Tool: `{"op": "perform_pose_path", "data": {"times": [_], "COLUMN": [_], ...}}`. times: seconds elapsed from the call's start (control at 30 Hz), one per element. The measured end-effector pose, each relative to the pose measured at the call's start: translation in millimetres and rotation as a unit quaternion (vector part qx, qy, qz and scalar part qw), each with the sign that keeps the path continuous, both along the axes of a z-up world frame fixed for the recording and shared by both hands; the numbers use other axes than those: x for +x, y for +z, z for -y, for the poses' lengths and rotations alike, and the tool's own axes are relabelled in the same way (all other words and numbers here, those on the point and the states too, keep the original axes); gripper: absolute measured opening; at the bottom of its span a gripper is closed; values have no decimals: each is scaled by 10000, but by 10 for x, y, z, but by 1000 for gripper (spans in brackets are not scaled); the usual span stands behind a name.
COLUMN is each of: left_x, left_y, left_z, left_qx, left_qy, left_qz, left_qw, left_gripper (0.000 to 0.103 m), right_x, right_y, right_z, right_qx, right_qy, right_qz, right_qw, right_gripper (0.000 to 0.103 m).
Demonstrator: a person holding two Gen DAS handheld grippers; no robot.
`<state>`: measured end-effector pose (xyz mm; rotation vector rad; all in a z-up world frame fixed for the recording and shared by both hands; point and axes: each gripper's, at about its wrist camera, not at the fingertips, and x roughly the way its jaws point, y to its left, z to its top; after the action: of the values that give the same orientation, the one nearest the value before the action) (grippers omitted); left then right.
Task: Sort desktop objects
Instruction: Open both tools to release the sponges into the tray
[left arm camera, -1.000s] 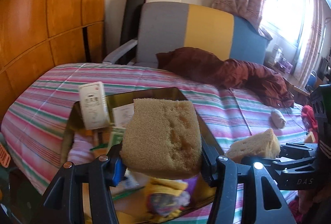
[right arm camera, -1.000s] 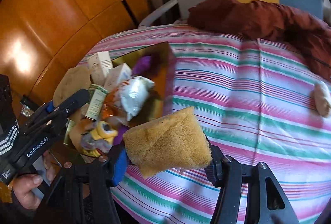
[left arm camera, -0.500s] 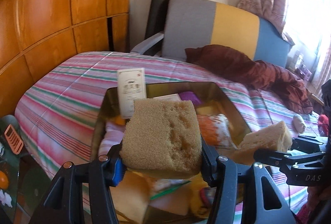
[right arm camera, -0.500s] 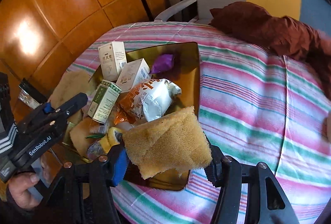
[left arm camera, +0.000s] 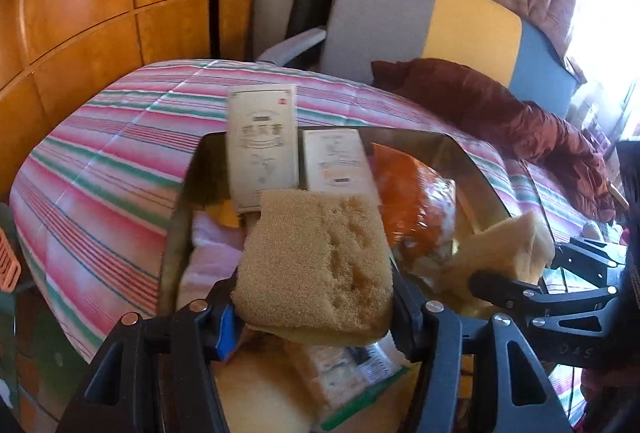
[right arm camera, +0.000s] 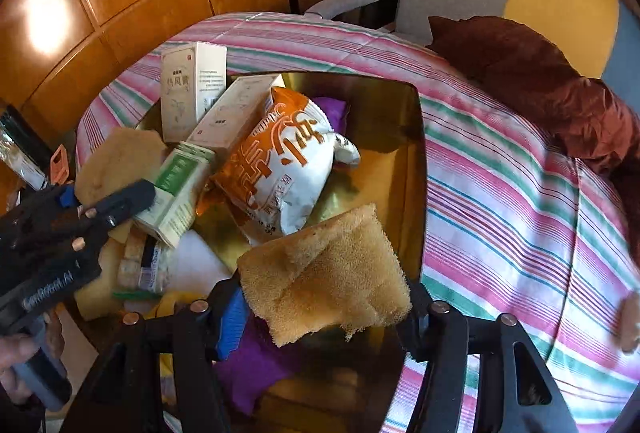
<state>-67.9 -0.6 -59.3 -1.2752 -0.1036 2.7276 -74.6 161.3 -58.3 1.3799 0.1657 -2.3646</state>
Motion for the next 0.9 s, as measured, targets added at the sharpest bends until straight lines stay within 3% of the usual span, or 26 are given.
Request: {"op": "perform_pose_path", "data": {"times": [0.13,0.4,0.63,0.73,0.8,0.9], "left_x": [89,371,488,460,490,605], "left_y": [40,154,202,95,54,91], "left_z": [-18,168,319,282,289,282], "left_qx": [210,515,395,213,384,316], "left_qy": [-166,-83,158,107,81,40], "left_qz": [-32,-220,-275,-39,16,-200], "left_qw": [9996,9984,9987,9997,9992,9993], "left_gripper": [63,64,64,63,63,64], "right_x": [37,169,350,437,484,553], "right_y": [91,168,227,263,281,306], "right_z": [-115,-197,-254,-266,-268,-267], "right_qx": [-423,-587,-649,-609,-608,-557], "right_qy": [-121,-203,-353,-383,-384,-381], "right_qz": [-2,-89,-215,-314,-341,-418], "right_qw": [9990,9980,9970,9969,9968,9968], "right_gripper": [81,81,82,84,84,84]}}
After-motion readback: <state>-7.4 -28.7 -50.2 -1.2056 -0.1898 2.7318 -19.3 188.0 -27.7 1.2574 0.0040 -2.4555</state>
